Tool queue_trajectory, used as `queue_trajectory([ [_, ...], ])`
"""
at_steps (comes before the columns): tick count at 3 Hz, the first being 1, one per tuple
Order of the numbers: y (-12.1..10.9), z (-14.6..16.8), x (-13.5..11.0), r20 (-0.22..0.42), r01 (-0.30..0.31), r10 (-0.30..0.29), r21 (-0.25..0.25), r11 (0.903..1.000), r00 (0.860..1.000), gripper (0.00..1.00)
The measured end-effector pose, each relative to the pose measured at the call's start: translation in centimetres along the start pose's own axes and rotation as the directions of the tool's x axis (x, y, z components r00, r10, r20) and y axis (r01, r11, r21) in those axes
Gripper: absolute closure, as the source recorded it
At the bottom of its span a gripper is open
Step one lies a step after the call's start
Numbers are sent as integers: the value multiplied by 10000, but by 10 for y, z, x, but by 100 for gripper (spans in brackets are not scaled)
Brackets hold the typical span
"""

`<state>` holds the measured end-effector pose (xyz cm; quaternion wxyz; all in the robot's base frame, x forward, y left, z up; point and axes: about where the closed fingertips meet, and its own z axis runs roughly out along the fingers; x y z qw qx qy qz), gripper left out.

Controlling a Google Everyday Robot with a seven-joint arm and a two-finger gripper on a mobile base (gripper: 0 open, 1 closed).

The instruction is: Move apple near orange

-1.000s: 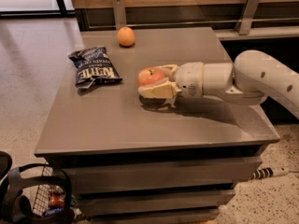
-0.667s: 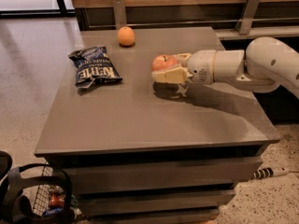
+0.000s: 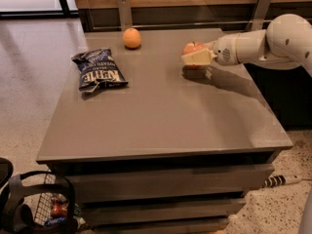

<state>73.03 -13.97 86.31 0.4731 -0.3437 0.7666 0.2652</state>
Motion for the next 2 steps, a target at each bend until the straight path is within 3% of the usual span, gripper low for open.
queue_trajectory([
  [1,-50,16,-19,180,279,-289,564,9980,9994,100],
  [2,-65,32,-42,623,847,-892,704,9939,9941,100],
])
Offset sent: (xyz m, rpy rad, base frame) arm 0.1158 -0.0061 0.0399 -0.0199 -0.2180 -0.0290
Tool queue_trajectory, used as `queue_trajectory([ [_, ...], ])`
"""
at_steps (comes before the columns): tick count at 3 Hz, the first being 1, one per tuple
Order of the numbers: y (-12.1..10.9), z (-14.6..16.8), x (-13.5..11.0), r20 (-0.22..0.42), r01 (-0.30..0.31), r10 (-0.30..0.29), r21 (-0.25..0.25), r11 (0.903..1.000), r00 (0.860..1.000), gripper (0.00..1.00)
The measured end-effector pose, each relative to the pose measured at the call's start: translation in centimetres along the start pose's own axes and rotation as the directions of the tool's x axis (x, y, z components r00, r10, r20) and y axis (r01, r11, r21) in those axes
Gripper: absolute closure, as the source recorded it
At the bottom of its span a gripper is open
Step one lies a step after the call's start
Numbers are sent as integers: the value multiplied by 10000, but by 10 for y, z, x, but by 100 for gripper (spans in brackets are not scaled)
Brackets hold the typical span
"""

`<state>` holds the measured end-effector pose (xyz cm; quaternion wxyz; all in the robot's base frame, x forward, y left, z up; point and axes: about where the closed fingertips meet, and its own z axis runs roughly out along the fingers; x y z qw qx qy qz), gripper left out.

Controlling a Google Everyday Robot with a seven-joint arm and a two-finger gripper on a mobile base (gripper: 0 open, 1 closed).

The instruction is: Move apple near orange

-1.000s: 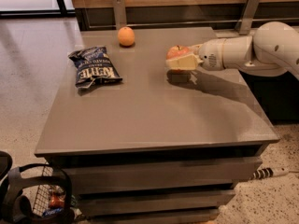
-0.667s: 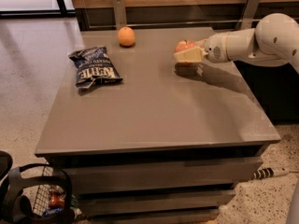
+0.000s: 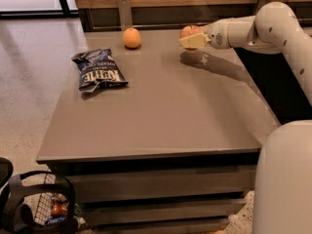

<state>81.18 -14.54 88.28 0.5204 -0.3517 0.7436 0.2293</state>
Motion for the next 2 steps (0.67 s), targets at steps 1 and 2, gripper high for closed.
queue_trajectory([
  [1,4,32,-10,413,516,-504,-273,9983,9979,100],
  [2,17,65,-13,650,831,-784,-735,9938,9948,100],
])
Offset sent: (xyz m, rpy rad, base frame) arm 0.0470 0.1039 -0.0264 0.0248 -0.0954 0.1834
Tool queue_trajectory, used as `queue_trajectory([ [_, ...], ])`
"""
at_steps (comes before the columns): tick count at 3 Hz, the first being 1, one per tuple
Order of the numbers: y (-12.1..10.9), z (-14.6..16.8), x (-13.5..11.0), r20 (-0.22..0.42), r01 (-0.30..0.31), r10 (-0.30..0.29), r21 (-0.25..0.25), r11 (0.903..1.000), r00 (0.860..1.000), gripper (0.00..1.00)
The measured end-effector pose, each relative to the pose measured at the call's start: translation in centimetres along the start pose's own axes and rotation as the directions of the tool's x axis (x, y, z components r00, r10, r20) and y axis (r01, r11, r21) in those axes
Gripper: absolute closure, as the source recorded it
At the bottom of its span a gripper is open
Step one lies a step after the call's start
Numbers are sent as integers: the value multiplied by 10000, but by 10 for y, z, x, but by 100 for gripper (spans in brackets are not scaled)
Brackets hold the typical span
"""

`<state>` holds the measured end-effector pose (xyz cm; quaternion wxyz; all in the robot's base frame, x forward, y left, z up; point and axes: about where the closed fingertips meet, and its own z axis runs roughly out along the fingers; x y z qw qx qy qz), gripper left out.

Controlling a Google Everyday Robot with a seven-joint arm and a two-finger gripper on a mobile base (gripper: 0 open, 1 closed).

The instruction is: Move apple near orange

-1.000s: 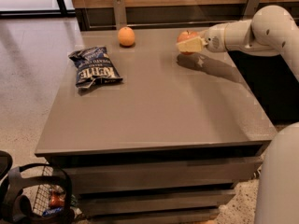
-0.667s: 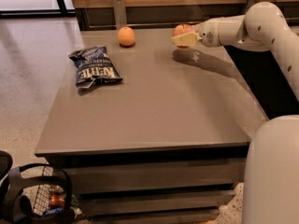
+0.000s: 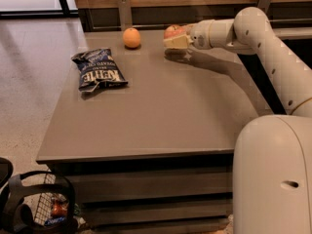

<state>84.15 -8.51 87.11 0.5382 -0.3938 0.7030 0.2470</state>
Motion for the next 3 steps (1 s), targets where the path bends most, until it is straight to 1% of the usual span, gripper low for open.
queue_trajectory([
  [1,16,41,-4,399,316,-292,-624,9976,9988,100],
  [2,28,61,-5,754,507,-440,-892,9947,9962,100],
  [3,31,64,-5,755,512,-442,-939,9943,9962,84],
])
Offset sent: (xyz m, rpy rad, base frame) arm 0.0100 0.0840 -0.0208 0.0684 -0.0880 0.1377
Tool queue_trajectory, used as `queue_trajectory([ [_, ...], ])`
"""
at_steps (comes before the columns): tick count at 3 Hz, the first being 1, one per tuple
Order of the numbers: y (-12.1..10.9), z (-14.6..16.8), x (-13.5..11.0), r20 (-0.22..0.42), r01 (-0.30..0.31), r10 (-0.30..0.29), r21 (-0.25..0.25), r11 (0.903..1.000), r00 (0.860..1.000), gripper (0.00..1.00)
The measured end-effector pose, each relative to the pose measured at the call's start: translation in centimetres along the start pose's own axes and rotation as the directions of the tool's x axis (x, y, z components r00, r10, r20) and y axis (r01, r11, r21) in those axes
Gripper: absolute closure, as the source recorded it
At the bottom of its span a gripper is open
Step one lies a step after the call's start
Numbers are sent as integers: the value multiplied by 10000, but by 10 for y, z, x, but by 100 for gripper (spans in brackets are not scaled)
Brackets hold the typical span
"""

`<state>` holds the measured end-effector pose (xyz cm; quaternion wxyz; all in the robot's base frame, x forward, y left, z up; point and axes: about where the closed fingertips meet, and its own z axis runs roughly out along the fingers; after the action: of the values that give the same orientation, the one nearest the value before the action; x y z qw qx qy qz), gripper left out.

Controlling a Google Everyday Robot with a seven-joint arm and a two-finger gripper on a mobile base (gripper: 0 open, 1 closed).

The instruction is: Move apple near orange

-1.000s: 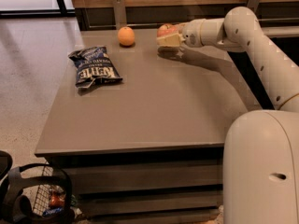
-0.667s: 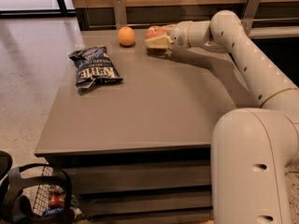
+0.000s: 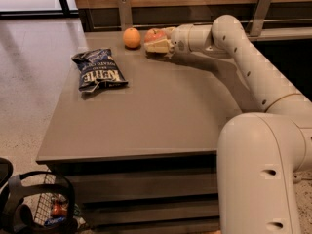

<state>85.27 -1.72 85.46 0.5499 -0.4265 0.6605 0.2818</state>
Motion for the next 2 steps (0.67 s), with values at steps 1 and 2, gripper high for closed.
queue_trajectory([
  [1,3,5,0,3,-11,11,-71,10000,10000,52],
  [2,4,8,1,2,-19,19,-113,9999,10000,30],
])
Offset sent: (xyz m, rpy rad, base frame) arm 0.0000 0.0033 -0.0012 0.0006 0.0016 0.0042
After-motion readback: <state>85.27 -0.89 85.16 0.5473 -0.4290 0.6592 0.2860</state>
